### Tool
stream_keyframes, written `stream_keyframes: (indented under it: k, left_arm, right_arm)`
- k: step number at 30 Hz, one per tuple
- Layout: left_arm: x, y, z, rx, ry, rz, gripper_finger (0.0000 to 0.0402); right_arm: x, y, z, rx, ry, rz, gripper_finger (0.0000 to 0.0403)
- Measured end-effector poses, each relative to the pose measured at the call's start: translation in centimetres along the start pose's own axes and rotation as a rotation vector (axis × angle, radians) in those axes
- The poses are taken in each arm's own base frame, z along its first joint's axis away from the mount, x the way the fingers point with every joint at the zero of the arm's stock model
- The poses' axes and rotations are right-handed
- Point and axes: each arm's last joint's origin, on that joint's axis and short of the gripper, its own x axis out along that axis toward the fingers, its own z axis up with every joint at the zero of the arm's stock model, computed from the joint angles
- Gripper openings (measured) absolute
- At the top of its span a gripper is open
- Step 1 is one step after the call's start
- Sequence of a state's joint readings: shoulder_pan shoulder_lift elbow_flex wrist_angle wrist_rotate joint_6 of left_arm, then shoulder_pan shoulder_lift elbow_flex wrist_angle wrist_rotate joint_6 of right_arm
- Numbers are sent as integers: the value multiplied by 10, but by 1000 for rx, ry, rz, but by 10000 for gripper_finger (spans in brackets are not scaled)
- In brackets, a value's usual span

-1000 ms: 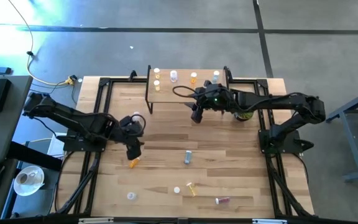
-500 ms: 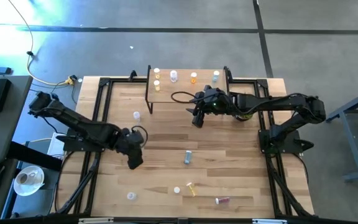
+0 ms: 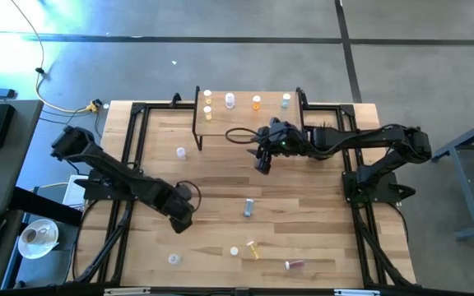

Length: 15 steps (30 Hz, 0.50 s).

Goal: Pick and place medicine bottles onto shelf by color
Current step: Put the left orange pill bottle on the shelf aligned with the other orange pill bottle

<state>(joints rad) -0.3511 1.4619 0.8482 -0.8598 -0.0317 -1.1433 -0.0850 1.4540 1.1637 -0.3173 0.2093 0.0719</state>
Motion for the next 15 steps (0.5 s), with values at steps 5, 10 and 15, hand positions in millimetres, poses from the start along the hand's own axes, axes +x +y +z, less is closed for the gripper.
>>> stream_keyframes:
  k: [5, 10, 15]
  left_arm:
    - [15, -3, -1, -3, 72, 48, 178]
    - [25, -4, -1, 13, 113, 88, 178]
    - [35, -6, -1, 44, 140, 104, 177]
  right_arm:
    - [0, 1, 0, 0, 0, 2, 181]
    - [0, 1, 0, 1, 1, 2, 181]
    - [0, 1, 0, 1, 0, 2, 181]
